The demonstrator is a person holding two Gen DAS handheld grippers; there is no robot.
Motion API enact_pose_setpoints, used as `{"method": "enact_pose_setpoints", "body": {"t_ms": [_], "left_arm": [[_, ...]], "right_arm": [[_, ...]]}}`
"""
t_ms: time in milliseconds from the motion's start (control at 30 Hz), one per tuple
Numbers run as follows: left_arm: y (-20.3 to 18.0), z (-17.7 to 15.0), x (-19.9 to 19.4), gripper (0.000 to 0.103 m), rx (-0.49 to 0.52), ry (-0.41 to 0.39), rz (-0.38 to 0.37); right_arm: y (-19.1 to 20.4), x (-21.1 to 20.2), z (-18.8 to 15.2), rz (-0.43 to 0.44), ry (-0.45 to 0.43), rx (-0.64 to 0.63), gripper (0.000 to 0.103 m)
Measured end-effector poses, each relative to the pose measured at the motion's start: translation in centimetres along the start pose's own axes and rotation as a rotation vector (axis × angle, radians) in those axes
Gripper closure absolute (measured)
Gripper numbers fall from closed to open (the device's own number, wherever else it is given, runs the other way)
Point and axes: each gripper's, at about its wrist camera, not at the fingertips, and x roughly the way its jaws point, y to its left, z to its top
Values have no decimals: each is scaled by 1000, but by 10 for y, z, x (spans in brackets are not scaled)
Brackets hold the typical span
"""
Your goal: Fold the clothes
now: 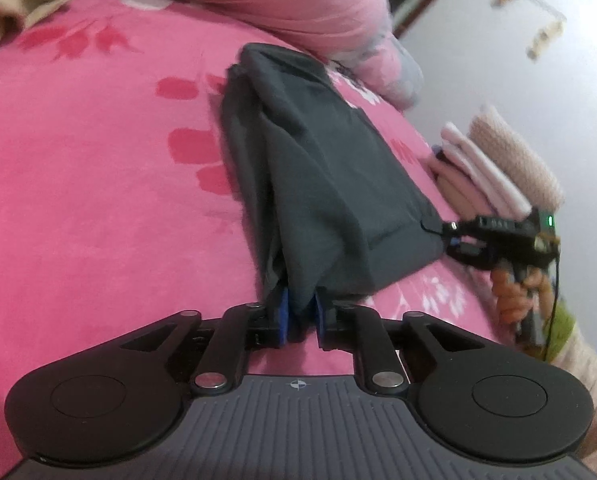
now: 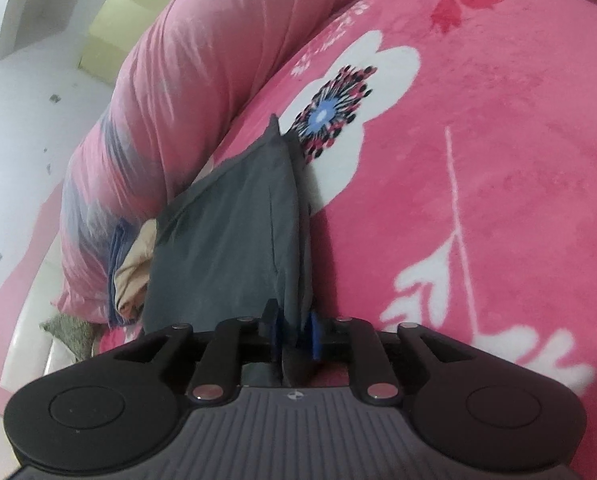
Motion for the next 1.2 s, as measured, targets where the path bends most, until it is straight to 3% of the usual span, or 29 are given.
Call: {"method": "enact_pose_setpoints", "body": {"t_ms": [67,100,167,267,400,467,700,800,933,1033,1133,1200], "left_arm": [[4,0,-9,74,-46,-34,7],[6,0,-14,67,-69,-51,11],[9,-2,-26,64,-114,-84,18],[9,-9,-42,61,-177,-111,-19],[-7,-26,-34,58,-219,-68,-85],[-9,-32,-18,55,-274,-66,-81],[-2,-32,5,55,-402,-209,-57],[2,-28,9,55,-444,-254,-72],[2,-25,14,56,-448,-286,-76],[4,-26,14,63,-468,-298,-72],[6,-27,14,93,-490,-310,-69],[7,-28,13,97,-505,-317,-67]], "right_arm": [[-3,-10,1,-1,-40,40,68],[-6,-18,2,-2,-63,67,67],[-11,-32,1,2,-91,111,65],[-11,-49,-5,12,-71,173,50],[-5,-51,-28,37,16,245,43],[1,-40,-37,41,53,255,41],[14,-10,-31,7,41,235,39],[14,-2,-26,0,18,240,40],[11,3,-24,-5,-23,248,53],[7,6,-23,0,-41,255,62],[3,9,-22,13,-43,267,86],[1,9,-25,33,-47,289,92]]}}
